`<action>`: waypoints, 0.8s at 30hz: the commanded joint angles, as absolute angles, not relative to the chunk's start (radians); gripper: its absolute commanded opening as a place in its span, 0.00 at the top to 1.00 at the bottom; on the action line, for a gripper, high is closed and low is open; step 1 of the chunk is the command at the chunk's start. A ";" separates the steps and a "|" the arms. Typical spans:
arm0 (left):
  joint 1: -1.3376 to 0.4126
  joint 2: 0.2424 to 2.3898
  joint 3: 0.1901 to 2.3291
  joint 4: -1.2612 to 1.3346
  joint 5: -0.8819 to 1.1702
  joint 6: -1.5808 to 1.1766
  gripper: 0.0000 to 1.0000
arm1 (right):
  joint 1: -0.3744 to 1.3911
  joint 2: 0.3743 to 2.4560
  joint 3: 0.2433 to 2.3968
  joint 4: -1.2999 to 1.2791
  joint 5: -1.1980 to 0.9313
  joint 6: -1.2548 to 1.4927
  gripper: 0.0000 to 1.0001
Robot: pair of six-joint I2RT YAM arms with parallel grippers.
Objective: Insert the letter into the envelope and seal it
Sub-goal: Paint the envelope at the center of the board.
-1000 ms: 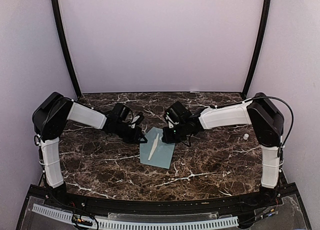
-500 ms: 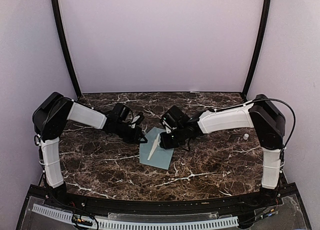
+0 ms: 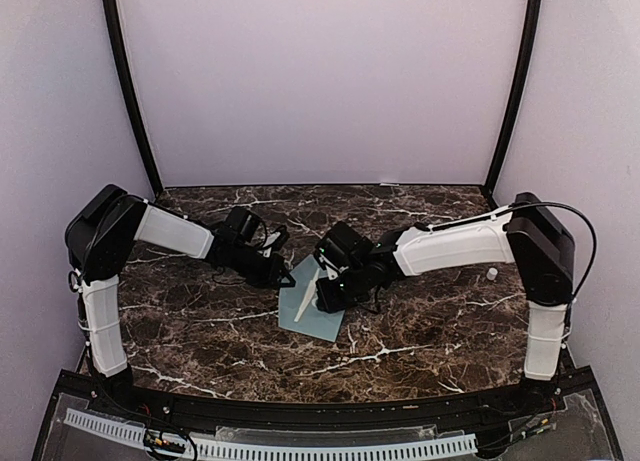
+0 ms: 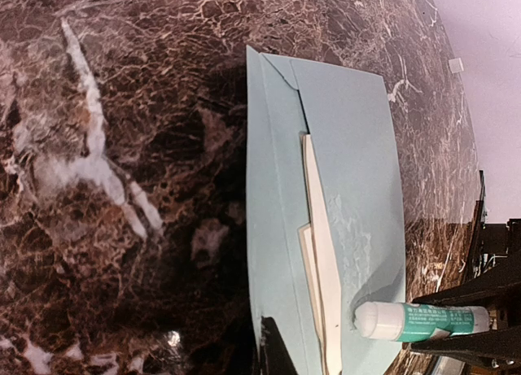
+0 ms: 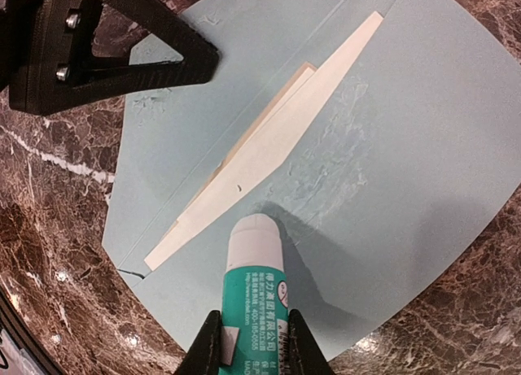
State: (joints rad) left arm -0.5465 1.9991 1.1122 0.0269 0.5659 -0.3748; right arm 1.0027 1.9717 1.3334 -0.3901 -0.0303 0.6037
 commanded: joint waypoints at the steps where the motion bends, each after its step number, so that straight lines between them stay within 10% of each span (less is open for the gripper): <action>1: -0.549 2.015 1.125 -0.019 0.552 -0.357 1.00 | 1.028 1.961 1.296 -0.493 -0.069 0.623 1.00; 24: -0.549 2.014 1.129 -0.020 0.567 -0.359 1.00 | 0.984 2.021 1.339 -0.477 -0.010 0.623 1.00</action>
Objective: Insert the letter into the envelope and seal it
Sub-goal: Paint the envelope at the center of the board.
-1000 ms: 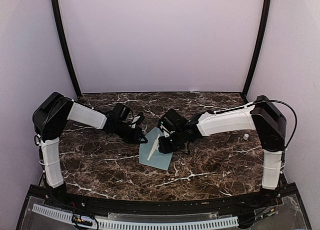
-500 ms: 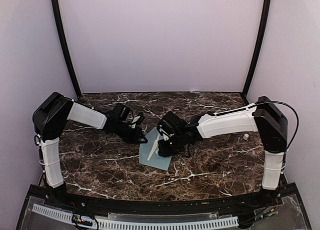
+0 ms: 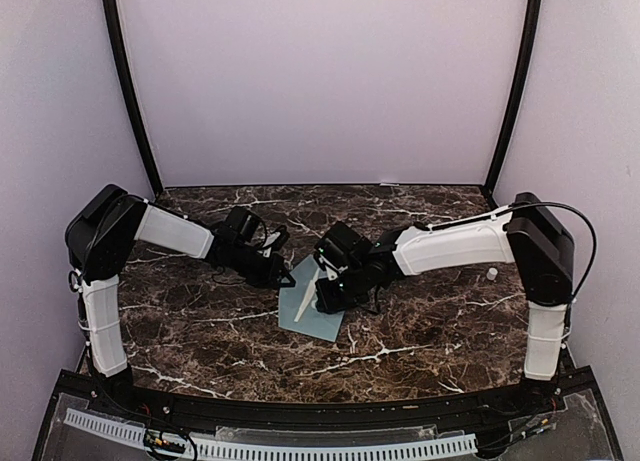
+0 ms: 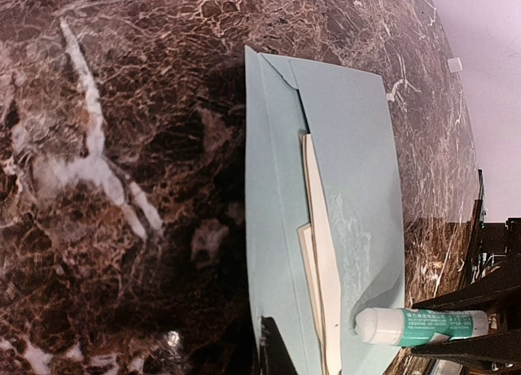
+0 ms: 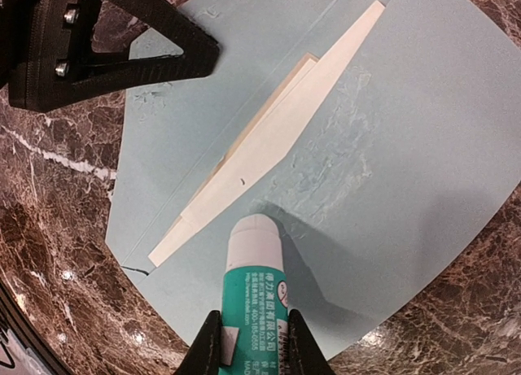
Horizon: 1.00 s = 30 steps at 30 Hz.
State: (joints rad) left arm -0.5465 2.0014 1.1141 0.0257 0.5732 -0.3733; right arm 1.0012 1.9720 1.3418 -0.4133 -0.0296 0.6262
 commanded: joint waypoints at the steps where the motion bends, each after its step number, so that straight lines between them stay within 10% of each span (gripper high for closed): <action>1: -0.549 2.014 1.129 -0.020 0.567 -0.359 1.00 | 0.981 2.020 1.340 -0.478 -0.006 0.622 1.00; 30: -0.549 2.016 1.130 -0.018 0.572 -0.357 1.00 | 0.868 2.103 1.391 -0.450 0.037 0.561 1.00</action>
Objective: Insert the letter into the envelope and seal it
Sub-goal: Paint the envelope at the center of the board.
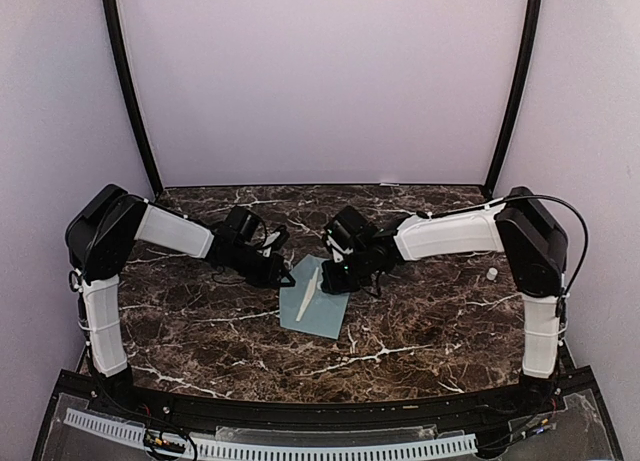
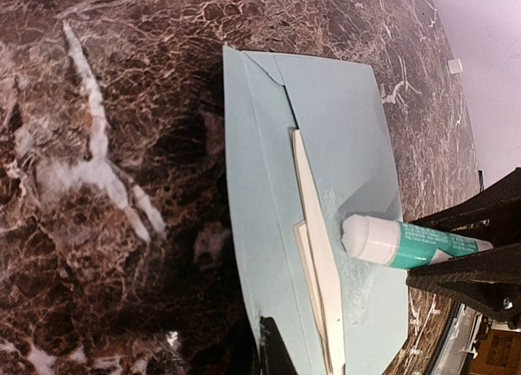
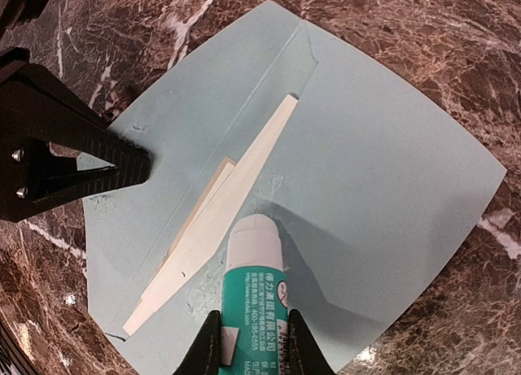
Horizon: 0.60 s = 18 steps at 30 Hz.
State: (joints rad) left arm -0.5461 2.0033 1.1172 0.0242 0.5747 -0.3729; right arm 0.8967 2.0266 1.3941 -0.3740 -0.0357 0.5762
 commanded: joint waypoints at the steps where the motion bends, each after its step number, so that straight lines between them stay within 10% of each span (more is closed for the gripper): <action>1: -0.549 2.016 1.129 -0.018 0.573 -0.359 1.00 | 0.864 2.106 1.396 -0.451 0.038 0.558 1.00; 18: -0.548 2.018 1.129 -0.020 0.566 -0.360 1.00 | 0.874 2.091 1.402 -0.447 -0.008 0.516 1.00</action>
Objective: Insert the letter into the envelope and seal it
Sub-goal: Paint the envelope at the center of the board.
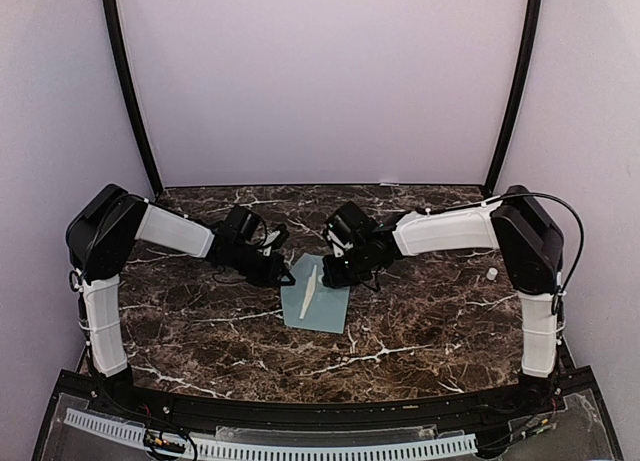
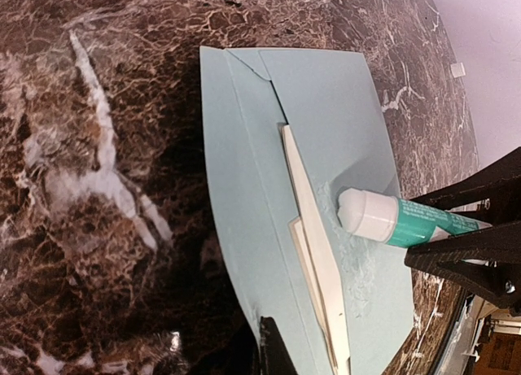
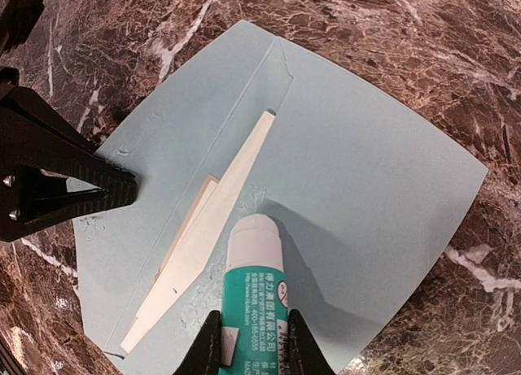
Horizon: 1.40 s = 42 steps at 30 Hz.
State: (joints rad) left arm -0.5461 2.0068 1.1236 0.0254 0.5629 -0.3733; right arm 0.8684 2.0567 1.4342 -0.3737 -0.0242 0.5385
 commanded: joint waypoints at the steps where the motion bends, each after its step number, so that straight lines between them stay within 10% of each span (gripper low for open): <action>1: -0.549 2.017 1.128 -0.019 0.566 -0.360 1.00 | 0.881 2.089 1.402 -0.452 -0.019 0.514 1.00; 42: -0.549 2.016 1.134 -0.029 0.558 -0.350 1.00 | 1.036 1.998 1.339 -0.517 -0.004 0.622 1.00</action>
State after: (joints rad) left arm -0.5461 2.0068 1.1252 0.0174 0.5686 -0.3660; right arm 1.0252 1.9671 1.3296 -0.4042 -0.0063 0.6151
